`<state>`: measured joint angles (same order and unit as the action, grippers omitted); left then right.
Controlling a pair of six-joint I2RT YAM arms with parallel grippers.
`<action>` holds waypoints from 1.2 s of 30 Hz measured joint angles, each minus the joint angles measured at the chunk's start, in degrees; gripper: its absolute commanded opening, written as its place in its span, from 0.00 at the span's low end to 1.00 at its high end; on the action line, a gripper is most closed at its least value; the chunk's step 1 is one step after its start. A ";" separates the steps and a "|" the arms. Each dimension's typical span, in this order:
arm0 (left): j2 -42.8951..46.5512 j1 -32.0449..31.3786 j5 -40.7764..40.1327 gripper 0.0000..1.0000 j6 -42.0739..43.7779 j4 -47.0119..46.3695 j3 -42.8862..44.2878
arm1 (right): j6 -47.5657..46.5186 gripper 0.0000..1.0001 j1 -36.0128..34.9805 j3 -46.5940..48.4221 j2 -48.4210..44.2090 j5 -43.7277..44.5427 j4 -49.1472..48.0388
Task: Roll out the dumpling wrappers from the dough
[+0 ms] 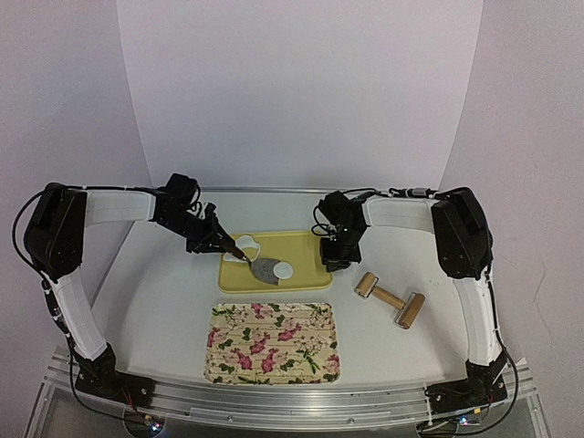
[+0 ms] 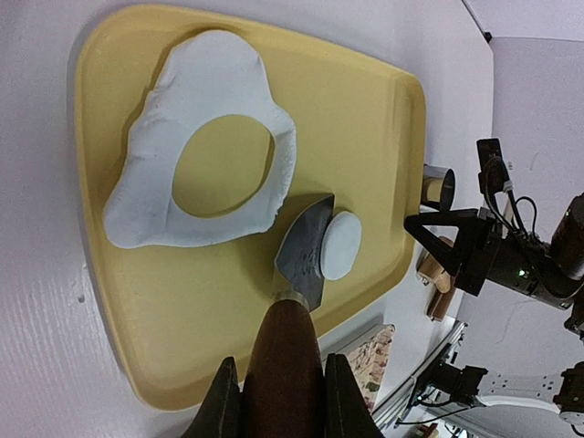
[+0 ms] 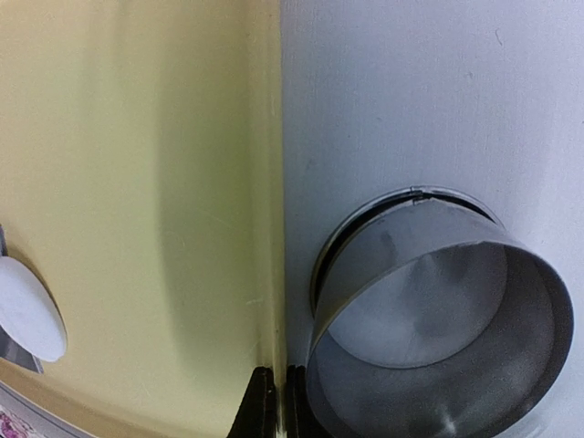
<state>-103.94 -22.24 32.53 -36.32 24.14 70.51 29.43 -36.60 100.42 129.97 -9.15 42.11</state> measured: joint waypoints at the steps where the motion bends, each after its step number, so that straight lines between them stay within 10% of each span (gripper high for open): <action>1: 0.01 -0.05 0.93 0.00 -0.29 -0.86 -0.85 | 0.08 0.00 0.00 0.00 0.00 -0.01 0.00; 36: 3.48 -1.74 1.91 0.00 -15.66 -29.56 -19.41 | 4.49 0.00 0.20 0.29 0.33 -2.24 -0.44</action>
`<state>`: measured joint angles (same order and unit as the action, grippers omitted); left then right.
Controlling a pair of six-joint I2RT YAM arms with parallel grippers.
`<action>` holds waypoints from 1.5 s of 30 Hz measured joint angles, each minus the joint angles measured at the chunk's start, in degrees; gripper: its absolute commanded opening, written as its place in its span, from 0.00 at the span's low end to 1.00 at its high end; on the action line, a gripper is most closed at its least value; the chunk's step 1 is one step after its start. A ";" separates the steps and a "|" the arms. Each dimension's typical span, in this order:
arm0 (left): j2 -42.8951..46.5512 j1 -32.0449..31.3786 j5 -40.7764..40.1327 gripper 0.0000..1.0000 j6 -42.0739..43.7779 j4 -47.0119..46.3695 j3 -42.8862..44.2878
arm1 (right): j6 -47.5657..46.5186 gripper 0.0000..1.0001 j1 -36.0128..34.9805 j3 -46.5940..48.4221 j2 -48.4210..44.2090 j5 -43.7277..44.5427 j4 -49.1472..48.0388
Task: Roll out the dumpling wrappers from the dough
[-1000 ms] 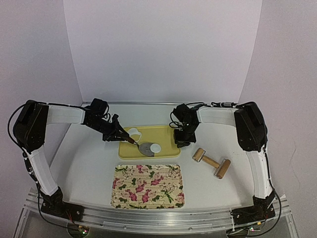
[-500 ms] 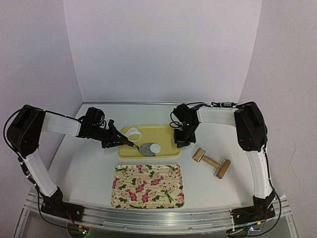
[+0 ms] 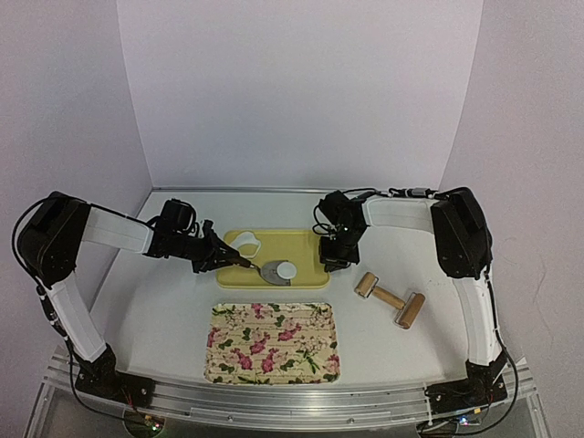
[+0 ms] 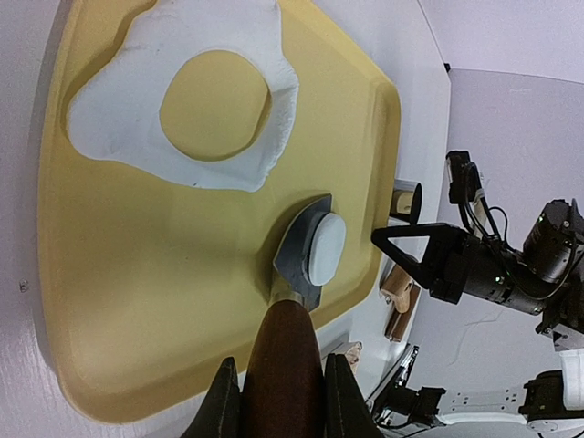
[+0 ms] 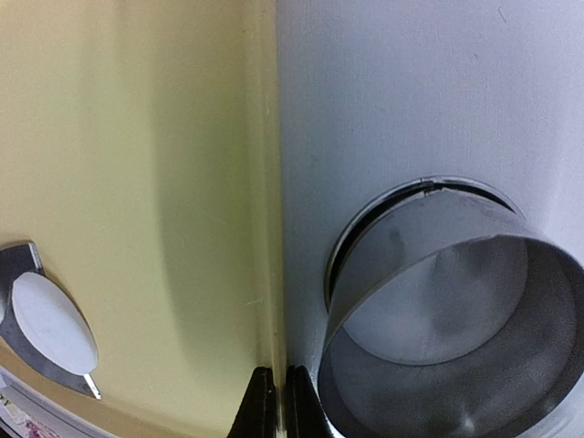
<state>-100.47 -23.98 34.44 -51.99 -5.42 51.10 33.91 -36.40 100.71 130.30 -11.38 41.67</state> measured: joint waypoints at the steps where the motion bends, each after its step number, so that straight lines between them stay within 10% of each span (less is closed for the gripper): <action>1: 0.00 -0.04 -0.06 0.00 -0.34 -0.60 -0.31 | 0.01 0.00 0.00 0.01 0.01 -0.03 0.00; 32: -6.50 -3.05 0.56 0.00 -7.30 -18.72 -2.13 | 2.63 0.00 -0.02 1.55 1.00 -1.35 -0.22; 45: 4.15 -2.56 0.96 0.00 -11.02 -14.26 -2.26 | 3.41 0.00 -0.21 1.53 1.00 -0.92 -0.52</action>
<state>-96.32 -26.54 35.40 -63.01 -19.68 48.84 37.32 -36.61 102.24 131.31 -12.31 41.15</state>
